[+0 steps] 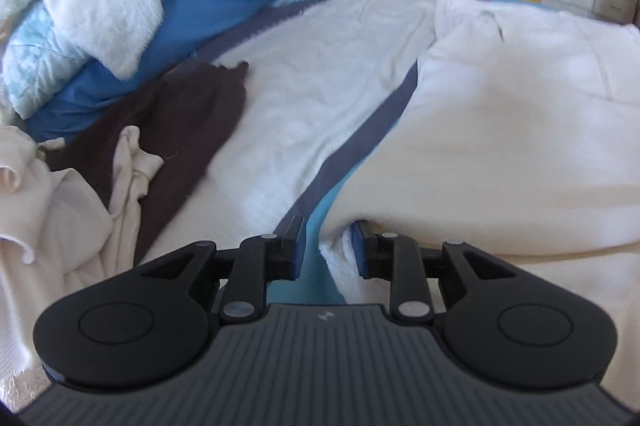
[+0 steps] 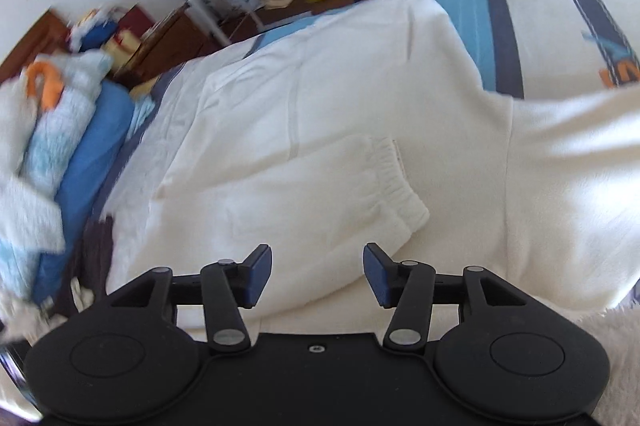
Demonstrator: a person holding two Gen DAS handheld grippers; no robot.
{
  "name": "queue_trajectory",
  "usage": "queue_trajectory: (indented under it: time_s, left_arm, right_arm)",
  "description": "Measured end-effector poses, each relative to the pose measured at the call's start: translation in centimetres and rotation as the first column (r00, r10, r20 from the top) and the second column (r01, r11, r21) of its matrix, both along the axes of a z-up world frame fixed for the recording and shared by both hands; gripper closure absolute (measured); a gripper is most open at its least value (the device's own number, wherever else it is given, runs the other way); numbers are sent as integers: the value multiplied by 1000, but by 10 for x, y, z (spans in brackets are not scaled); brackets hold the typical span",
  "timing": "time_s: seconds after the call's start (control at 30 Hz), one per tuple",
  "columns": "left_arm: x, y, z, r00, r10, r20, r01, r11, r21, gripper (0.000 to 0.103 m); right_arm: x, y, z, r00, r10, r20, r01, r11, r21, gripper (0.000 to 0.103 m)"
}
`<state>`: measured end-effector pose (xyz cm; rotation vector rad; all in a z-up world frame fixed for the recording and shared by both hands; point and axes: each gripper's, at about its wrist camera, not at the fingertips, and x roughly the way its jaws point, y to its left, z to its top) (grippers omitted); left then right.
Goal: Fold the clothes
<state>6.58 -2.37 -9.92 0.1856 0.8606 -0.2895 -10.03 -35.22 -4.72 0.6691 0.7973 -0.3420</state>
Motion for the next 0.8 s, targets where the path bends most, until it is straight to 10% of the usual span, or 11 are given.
queue_trajectory:
  time_s: [0.17, 0.3, 0.43, 0.57, 0.8]
  left_arm:
    - [-22, -2, 25, 997, -31, 66, 30, 999, 22, 77]
    - [-50, -10, 41, 984, -162, 69, 164, 986, -18, 48]
    - [-94, -30, 38, 915, -399, 66, 403, 910, -97, 39]
    - [-132, -63, 15, 821, -566, 66, 568, 823, -7, 31]
    - [-124, -80, -14, 846, -534, -2, 532, 843, 82, 34]
  right_arm:
    - [-10, 32, 13, 993, 118, -20, -119, 992, -51, 46]
    - [-10, 76, 33, 960, 269, -75, -278, 949, -150, 43]
    - [-5, 115, 24, 875, 447, -187, -477, 861, -175, 32]
    - [5, 127, -19, 778, 496, -386, -589, 789, -174, 33]
    - [35, 140, -63, 642, 522, -561, -704, 692, -161, 53]
